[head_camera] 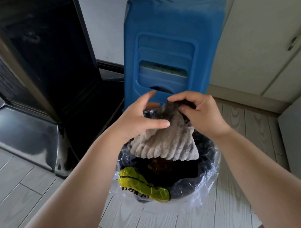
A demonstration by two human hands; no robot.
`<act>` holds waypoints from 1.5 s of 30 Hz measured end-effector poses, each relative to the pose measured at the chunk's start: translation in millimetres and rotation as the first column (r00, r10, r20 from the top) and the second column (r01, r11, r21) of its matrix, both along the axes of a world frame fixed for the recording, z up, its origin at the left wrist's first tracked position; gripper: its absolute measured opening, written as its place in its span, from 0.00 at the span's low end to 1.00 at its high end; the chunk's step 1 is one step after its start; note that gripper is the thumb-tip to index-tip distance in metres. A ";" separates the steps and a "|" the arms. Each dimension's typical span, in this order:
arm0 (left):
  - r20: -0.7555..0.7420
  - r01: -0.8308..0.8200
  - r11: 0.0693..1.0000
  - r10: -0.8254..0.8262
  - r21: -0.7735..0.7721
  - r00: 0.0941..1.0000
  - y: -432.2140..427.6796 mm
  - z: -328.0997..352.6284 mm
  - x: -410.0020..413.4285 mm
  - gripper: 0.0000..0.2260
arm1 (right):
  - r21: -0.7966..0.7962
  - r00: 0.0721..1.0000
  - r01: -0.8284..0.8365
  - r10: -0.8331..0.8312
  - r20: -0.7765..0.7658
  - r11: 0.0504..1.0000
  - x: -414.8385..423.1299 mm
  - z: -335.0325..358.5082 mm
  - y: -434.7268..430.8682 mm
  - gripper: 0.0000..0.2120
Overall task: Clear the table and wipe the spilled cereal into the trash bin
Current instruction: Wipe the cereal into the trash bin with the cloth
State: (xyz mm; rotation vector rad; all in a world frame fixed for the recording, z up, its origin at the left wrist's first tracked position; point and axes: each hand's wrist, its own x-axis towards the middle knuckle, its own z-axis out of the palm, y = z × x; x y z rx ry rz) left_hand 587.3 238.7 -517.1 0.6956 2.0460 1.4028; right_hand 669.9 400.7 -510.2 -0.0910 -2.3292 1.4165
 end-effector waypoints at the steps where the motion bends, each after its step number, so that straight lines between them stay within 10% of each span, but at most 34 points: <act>1: 0.013 0.016 1.000 -0.015 -0.027 1.000 2.8 -2.6 1.7 0.45 | -0.073 1.000 0.002 -0.003 -0.015 0.997 -0.7 2.3 -1.6 0.21; 4: 0.119 0.043 0.991 -0.028 -0.124 0.992 2.0 -13.9 2.2 0.44 | -0.297 0.997 0.039 -0.056 -0.050 0.954 -2.6 9.0 -3.1 0.22; 11: 0.023 -0.158 0.953 0.170 -0.259 0.985 -14.2 -22.5 0.0 0.07 | -0.807 0.931 0.210 -0.366 -0.008 0.552 -4.2 15.6 29.7 0.19; 14: 0.107 -0.329 0.943 0.323 0.042 0.940 -15.5 -9.0 -1.6 0.10 | -0.453 0.945 0.323 -0.256 0.205 0.831 0.6 7.0 33.8 0.24; 16: -0.002 -0.293 0.953 0.294 0.082 0.956 -11.0 -0.7 -0.3 0.15 | 0.001 0.935 0.078 -0.073 0.347 0.997 4.9 2.0 27.2 0.32; 19: -0.248 -0.163 0.984 0.141 -0.071 0.958 6.0 6.2 9.2 0.10 | 0.374 0.864 -0.341 0.131 0.485 0.862 8.5 6.1 4.6 0.48; 23: -0.261 -0.330 0.943 0.308 -0.043 0.915 20.0 2.3 12.4 0.07 | 0.122 0.829 -0.369 0.267 0.492 0.922 6.6 2.0 -26.1 0.49; 29: -0.185 -0.200 0.968 0.171 -0.154 0.968 9.0 4.2 9.5 0.11 | 0.611 0.927 0.031 -0.251 0.278 0.791 8.2 -26.1 -17.8 0.22; 36: -0.386 -0.157 0.766 -0.127 -0.624 0.914 -26.3 -0.8 -10.4 0.18 | 0.471 0.889 0.094 -0.287 0.356 0.877 8.0 -32.5 21.3 0.13; 42: 0.072 -0.230 0.966 0.223 0.114 0.972 -36.2 29.0 -10.1 0.05 | -0.024 0.929 0.361 -0.357 0.100 0.932 10.5 -7.6 30.7 0.12; 45: -0.076 -0.143 0.973 0.132 -0.181 0.988 -27.4 13.6 -0.3 0.06 | 0.143 0.909 0.256 -0.288 0.300 0.956 10.0 -16.3 18.9 0.09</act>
